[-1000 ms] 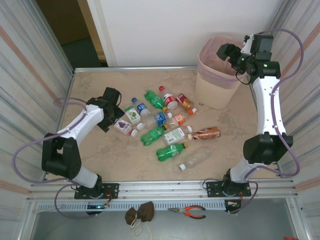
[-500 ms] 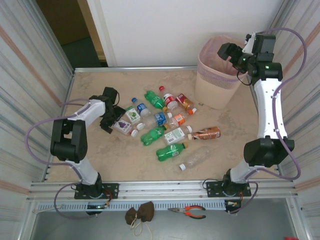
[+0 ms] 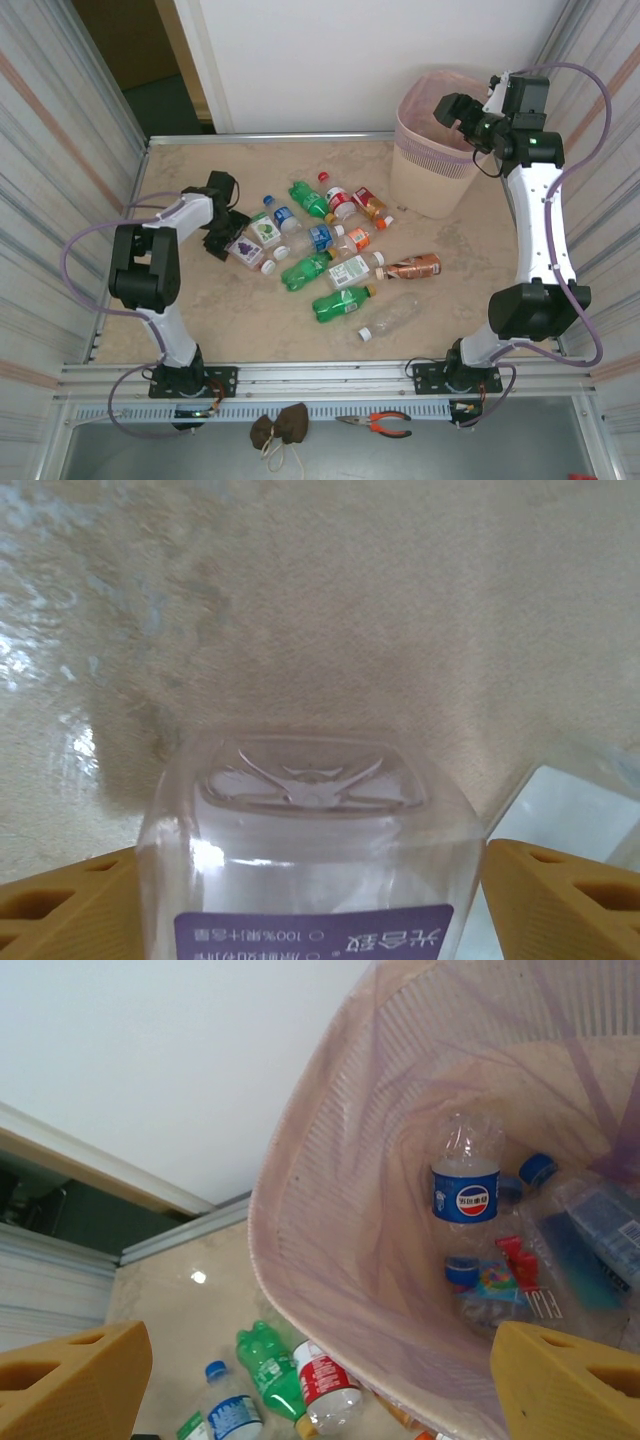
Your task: Put the plastic bottles in the bin
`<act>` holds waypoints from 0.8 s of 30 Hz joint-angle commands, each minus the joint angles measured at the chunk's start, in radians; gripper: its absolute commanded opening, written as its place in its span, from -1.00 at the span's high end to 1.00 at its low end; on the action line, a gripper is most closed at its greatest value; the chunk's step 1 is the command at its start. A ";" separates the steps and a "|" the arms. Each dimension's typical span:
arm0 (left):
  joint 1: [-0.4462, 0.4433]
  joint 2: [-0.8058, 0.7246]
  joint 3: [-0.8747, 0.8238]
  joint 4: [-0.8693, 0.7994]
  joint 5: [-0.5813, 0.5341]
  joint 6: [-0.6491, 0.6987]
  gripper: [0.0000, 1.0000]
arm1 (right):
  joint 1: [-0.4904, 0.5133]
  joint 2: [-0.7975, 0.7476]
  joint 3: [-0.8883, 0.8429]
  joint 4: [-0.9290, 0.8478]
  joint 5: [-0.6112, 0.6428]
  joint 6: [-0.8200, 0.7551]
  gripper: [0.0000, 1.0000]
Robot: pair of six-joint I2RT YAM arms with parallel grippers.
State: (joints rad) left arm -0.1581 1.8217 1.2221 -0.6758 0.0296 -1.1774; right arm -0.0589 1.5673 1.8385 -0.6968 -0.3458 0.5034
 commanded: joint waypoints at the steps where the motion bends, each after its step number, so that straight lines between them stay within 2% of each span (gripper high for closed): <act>1: 0.017 0.012 0.007 -0.005 -0.028 -0.020 -0.61 | 0.004 -0.040 -0.013 0.022 0.011 -0.025 -0.73; 14: 0.029 0.003 -0.005 0.016 -0.022 -0.004 -0.38 | 0.009 -0.052 -0.024 0.040 0.011 -0.018 -0.71; 24: 0.031 -0.142 -0.061 0.048 -0.031 0.060 -0.17 | 0.032 -0.085 -0.073 0.080 0.000 -0.011 -0.69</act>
State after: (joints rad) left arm -0.1368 1.7630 1.1801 -0.6334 0.0219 -1.1614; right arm -0.0383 1.5269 1.7844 -0.6495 -0.3378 0.5037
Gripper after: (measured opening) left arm 0.661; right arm 0.847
